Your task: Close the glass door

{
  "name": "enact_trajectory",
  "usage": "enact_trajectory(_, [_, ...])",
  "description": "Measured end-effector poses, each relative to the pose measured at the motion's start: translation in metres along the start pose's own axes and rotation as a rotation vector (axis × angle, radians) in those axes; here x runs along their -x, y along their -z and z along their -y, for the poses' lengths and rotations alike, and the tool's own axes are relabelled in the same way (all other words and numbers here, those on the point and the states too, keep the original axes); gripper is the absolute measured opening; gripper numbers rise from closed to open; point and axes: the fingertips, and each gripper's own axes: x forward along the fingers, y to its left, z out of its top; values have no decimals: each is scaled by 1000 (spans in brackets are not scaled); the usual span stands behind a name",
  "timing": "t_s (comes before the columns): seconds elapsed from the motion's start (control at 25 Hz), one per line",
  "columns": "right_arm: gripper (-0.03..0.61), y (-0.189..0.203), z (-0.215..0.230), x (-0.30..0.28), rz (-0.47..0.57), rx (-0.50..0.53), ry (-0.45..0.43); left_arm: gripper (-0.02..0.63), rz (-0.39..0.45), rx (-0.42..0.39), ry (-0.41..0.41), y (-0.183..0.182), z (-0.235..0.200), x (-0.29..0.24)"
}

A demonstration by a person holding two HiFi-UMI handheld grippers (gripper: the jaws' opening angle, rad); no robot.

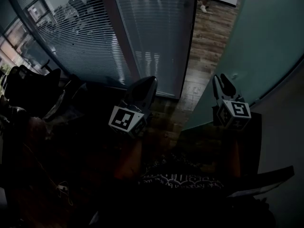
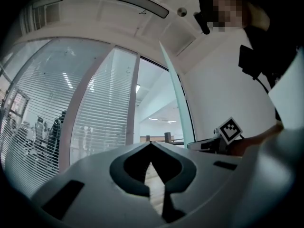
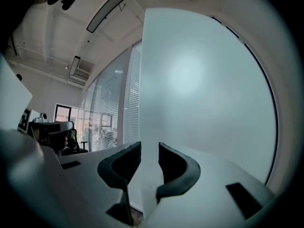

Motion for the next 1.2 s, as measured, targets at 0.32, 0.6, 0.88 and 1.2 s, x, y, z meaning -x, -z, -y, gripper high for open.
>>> enact_trajectory(0.32, [115,12,4,-9,3,10,22,2,13,-1,-12,11,-8,1])
enact_trajectory(0.6, [115,4,6,-49,7,17,33,2,16,-7,-35,7,-50,-25])
enact_trajectory(0.88, [115,-4,6,-105,-1,48,18,2,22,-10,-44,3,-93,-66])
enact_trajectory(1.2, [115,-6,14,-143,-5,76,-6,2,28,-10,-19,7,-107,-110])
